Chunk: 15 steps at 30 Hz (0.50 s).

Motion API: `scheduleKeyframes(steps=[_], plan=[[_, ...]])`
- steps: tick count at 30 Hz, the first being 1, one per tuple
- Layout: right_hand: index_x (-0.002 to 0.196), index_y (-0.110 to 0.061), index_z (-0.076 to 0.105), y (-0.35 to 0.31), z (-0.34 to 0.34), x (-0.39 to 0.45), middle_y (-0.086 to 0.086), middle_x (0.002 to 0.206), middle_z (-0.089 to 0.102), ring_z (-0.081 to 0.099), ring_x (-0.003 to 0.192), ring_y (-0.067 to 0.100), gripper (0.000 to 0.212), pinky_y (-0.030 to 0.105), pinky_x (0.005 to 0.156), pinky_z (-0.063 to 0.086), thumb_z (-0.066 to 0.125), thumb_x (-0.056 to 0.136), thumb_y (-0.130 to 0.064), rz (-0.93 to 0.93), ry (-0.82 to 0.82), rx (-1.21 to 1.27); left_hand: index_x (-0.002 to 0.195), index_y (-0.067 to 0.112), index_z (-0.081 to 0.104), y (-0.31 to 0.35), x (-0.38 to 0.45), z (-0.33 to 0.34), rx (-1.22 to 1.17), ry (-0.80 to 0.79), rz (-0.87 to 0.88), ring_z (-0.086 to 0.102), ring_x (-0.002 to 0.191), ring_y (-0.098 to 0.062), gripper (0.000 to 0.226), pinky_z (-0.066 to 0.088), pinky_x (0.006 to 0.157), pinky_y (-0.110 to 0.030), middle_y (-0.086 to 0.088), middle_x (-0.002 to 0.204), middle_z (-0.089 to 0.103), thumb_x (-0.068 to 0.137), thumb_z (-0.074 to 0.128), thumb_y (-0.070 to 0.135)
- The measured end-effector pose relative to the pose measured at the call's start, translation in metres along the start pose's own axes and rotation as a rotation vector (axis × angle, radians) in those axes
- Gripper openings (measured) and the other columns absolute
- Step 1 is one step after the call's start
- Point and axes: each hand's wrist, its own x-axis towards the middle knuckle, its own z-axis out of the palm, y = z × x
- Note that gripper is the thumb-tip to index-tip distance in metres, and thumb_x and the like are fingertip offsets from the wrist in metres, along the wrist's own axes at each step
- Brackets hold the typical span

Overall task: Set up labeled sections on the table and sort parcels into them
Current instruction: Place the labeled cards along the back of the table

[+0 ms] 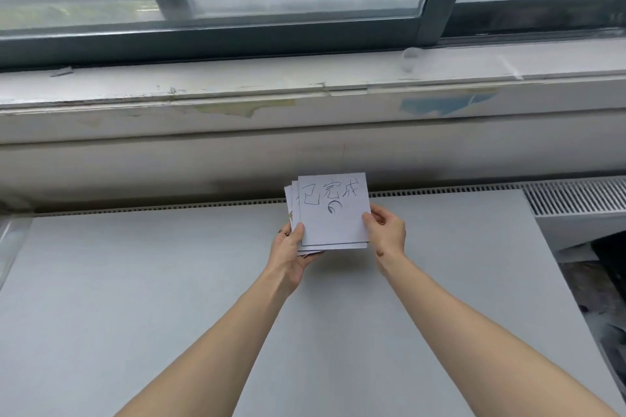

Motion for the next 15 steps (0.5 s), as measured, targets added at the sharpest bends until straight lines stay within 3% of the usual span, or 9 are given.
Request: scheduleKeyframes(steps=[2,5,15], plan=[[0.107,-0.01,0.072,0.004,-0.011,0.008,0.003,0.09,0.069,0.063,0.086,0.019,0.024,0.033,0.086,0.05,0.059,0.087,-0.009,0.01,-0.001,0.011,0.125,0.016,0.054,-0.006,0.0,0.012,0.011,-0.001,0.002,0.066,0.094,-0.023,0.024,0.059,0.064,-0.037,-0.004,0.106,0.068,0.103,0.044,0.013],[0.09,-0.017,0.071,0.009,-0.018,0.014,0.002,0.081,0.068,0.057,0.074,0.017,0.017,0.029,0.074,0.047,0.057,0.086,-0.007,-0.01,-0.018,0.029,0.128,0.015,0.053,-0.011,0.002,0.022,0.026,0.002,0.002,0.065,0.096,-0.024,0.026,0.059,0.066,-0.037,-0.004,0.108,0.068,0.104,0.042,0.013],[0.104,-0.012,0.072,0.01,-0.035,0.032,0.006,0.096,0.073,0.066,0.088,0.021,0.024,0.036,0.086,0.052,0.059,0.085,-0.009,0.026,0.021,0.048,0.134,0.011,0.051,-0.018,0.015,0.041,0.031,-0.032,-0.001,0.066,0.094,-0.023,0.031,0.06,0.063,-0.035,-0.006,0.11,0.067,0.104,0.042,0.013]])
